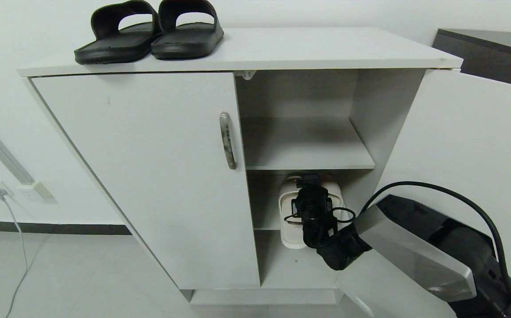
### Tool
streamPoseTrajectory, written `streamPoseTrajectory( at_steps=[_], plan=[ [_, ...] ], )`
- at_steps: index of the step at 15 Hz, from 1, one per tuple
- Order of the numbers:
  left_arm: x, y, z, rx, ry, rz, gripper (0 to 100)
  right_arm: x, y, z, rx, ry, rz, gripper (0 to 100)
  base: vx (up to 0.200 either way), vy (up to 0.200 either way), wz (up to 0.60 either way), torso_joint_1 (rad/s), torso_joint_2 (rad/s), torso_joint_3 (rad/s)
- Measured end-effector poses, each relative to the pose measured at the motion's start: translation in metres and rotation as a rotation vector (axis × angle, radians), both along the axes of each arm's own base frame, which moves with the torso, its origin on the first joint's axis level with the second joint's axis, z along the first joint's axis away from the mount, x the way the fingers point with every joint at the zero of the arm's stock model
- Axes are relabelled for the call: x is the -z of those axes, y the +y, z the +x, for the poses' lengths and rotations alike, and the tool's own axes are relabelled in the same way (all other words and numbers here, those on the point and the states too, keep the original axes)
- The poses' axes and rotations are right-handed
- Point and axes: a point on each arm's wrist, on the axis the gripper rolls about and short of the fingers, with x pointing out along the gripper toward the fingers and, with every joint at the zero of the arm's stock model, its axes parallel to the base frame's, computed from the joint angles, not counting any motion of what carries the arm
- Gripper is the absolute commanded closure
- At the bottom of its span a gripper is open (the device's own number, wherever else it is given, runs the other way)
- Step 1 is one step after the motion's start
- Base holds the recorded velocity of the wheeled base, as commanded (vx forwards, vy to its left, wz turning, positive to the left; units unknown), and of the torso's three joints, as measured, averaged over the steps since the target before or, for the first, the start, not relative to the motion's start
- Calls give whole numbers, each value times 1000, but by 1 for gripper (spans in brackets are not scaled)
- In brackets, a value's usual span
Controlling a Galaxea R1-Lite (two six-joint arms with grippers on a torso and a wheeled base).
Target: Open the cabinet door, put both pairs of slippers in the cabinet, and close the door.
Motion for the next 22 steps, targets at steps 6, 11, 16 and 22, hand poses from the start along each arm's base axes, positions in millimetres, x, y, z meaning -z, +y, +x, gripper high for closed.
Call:
streamPoseTrajectory(
  at_steps=[6,11,16,22],
  plan=[
    [0,0,0,-2,0,-1,100,-10,8,26,-41,-22,43,100,0,0,0,0,0,0],
    [0,0,0,-6,0,-1,100,6,2,33,-68,-1,41,100,0,0,0,0,0,0],
    [0,0,0,-7,0,-1,100,14,1,33,-68,13,33,100,0,0,0,0,0,0],
    [0,0,0,-6,0,-1,100,16,1,33,-67,18,30,0,0,0,0,0,0,0]
  ],
)
